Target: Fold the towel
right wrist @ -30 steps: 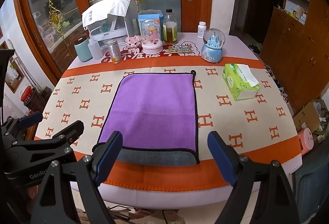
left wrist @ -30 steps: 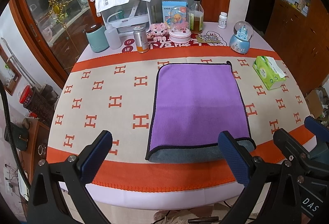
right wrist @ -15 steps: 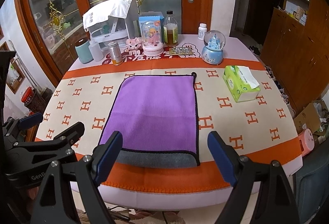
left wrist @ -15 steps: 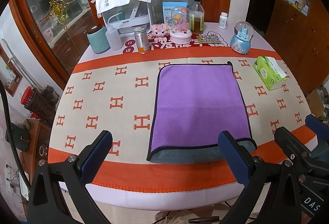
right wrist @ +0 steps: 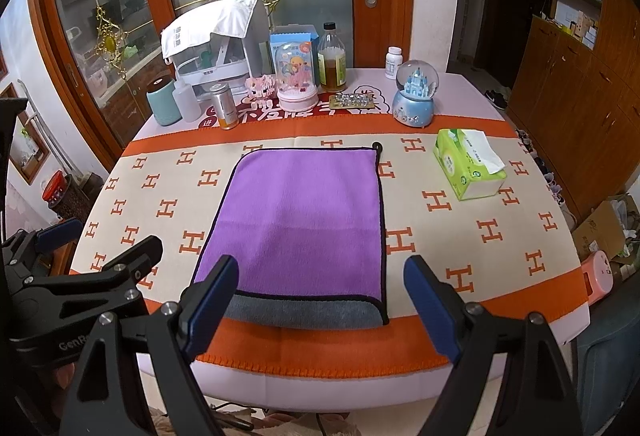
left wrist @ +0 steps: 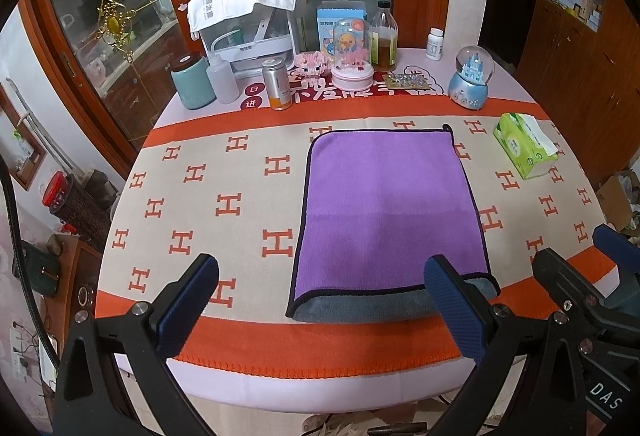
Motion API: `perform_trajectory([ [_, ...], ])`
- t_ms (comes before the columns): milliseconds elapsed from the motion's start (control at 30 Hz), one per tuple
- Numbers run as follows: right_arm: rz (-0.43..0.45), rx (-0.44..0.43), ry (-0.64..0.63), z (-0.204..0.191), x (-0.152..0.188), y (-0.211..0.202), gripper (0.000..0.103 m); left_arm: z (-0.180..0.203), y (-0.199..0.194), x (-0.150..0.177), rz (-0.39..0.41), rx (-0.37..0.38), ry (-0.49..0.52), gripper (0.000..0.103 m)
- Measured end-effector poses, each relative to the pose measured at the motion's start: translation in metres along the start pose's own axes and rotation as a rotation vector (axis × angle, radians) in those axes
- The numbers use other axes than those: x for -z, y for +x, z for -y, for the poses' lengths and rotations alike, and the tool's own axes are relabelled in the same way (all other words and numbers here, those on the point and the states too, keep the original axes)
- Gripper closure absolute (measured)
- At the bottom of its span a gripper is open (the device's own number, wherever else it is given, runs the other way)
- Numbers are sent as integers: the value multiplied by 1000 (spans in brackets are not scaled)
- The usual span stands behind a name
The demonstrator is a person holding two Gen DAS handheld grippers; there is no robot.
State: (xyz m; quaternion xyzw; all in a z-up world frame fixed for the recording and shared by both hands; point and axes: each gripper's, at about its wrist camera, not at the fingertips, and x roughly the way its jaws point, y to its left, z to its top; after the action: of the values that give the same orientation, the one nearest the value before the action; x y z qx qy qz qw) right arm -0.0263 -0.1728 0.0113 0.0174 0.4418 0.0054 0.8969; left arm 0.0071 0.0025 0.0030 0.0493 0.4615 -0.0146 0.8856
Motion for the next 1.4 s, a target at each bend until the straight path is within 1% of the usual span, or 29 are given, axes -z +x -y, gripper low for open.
perform_trajectory([
  [533,15,-7,2,3,-3,0,18,1,-1,-4,-2,-10,-1,1],
  [1000,48,8,1,12,-12,5,18,-3,5,-22,35,-37,-6,1],
  [1267,55,12,4,22,-16,15,18,-5,14,-31,52,-47,0,1],
  [1400,52,34,1,29,-16,26,18,-13,25,-33,50,-40,-22,1],
])
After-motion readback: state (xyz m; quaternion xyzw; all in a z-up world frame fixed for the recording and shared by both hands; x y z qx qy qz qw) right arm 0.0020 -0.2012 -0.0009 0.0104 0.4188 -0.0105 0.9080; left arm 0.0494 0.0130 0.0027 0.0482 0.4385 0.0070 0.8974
